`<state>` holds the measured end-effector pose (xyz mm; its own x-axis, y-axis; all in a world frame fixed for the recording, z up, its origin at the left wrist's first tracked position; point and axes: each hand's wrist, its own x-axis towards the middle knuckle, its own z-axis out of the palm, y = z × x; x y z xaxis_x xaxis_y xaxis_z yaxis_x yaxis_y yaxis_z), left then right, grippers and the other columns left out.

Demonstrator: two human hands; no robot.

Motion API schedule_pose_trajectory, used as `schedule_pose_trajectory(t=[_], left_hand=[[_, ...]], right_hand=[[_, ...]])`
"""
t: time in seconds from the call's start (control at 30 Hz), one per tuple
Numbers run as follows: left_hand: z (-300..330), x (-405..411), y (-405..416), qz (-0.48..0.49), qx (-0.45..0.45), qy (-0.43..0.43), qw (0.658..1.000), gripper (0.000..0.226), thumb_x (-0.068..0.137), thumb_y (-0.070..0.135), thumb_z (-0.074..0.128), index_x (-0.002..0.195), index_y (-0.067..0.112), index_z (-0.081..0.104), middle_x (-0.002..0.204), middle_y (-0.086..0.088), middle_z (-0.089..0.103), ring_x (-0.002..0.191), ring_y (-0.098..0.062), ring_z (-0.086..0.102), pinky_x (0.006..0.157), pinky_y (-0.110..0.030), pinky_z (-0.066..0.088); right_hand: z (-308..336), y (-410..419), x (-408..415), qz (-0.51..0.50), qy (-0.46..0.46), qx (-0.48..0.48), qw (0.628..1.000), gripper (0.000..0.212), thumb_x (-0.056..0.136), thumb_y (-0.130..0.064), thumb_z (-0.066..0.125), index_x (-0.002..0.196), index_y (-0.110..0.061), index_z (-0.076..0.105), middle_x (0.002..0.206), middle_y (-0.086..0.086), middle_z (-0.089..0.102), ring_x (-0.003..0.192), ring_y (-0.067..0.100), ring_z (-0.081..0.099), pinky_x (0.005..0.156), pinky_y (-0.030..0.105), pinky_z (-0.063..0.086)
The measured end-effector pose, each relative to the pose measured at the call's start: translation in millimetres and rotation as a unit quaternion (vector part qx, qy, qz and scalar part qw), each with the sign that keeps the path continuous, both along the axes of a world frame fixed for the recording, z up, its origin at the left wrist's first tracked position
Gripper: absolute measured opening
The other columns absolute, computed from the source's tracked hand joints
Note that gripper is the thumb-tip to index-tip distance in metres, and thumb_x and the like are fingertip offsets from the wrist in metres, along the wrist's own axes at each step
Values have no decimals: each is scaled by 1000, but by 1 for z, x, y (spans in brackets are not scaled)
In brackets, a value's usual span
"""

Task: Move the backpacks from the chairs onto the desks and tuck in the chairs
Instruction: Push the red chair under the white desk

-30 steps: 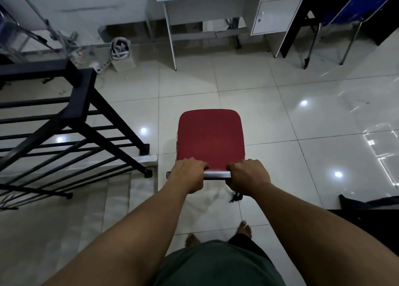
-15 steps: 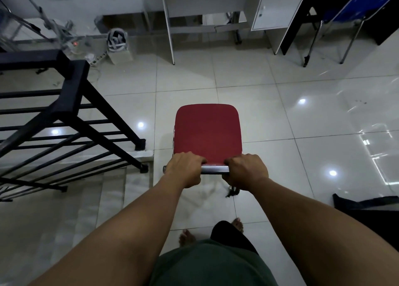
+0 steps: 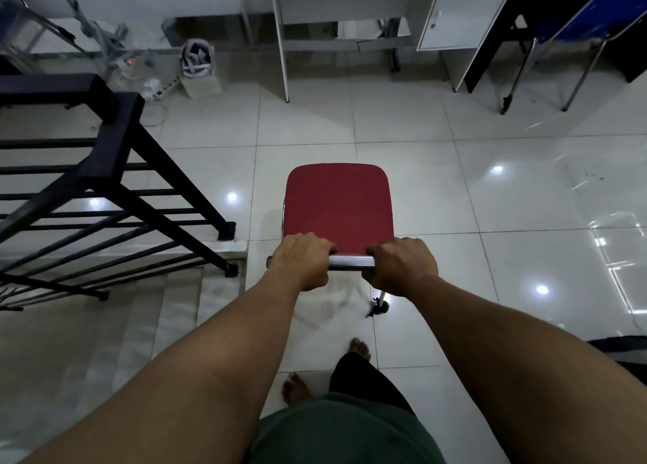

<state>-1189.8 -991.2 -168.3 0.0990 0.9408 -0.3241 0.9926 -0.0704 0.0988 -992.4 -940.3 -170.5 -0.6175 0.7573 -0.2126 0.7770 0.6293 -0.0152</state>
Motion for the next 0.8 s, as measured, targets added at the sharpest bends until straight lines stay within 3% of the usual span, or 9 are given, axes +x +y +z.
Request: schedule_pose_trajectory(t=[0.13, 0.23, 0.47, 0.53, 0.63, 0.8], left_hand=[[6, 2, 18, 12, 5, 2, 1000, 42, 74, 26, 62, 113, 39, 65, 90, 6, 70, 80, -21, 64, 74, -35, 54], [9, 2, 29, 23, 4, 4, 1000, 42, 76, 27, 63, 116, 40, 65, 92, 8, 70, 80, -19, 64, 74, -34, 55], [7, 14, 22, 46, -17, 1, 999, 43, 82, 23, 62, 123, 38, 63, 98, 6, 70, 84, -18, 63, 74, -31, 49], [5, 21, 14, 51, -19, -1, 999, 44, 84, 22, 62, 126, 38, 62, 101, 4, 71, 87, -19, 65, 76, -33, 50], [6, 29, 11, 38, -12, 17, 999, 46, 84, 20, 61, 126, 37, 62, 103, 1, 71, 88, -22, 66, 77, -34, 52], [8, 37, 18, 21, -1, 23, 1000, 45, 85, 18, 61, 126, 35, 62, 103, -1, 71, 89, -24, 66, 77, -34, 52]], right_hand=[[4, 20, 0, 10, 3, 1, 1000, 28, 79, -53, 55, 88, -27, 64, 74, -3, 66, 63, 28, 59, 59, 30, 45], [7, 31, 0, 14, 16, 0, 1000, 27, 80, -52, 56, 88, -28, 65, 70, -4, 63, 57, 26, 51, 57, 29, 43], [-1, 30, 8, 28, 16, -33, 999, 27, 82, -48, 53, 94, -28, 66, 78, -5, 66, 60, 22, 55, 56, 28, 39], [-1, 23, 11, 25, 14, -50, 998, 25, 84, -41, 54, 104, -30, 64, 87, -5, 68, 67, 22, 59, 59, 29, 41], [4, 18, 16, -3, 2, -70, 998, 43, 83, -21, 57, 125, -30, 58, 92, 0, 69, 72, 26, 63, 62, 33, 48], [12, 18, 24, -30, -32, -58, 997, 29, 80, -8, 59, 101, -26, 66, 79, 0, 62, 62, 24, 48, 60, 30, 37]])
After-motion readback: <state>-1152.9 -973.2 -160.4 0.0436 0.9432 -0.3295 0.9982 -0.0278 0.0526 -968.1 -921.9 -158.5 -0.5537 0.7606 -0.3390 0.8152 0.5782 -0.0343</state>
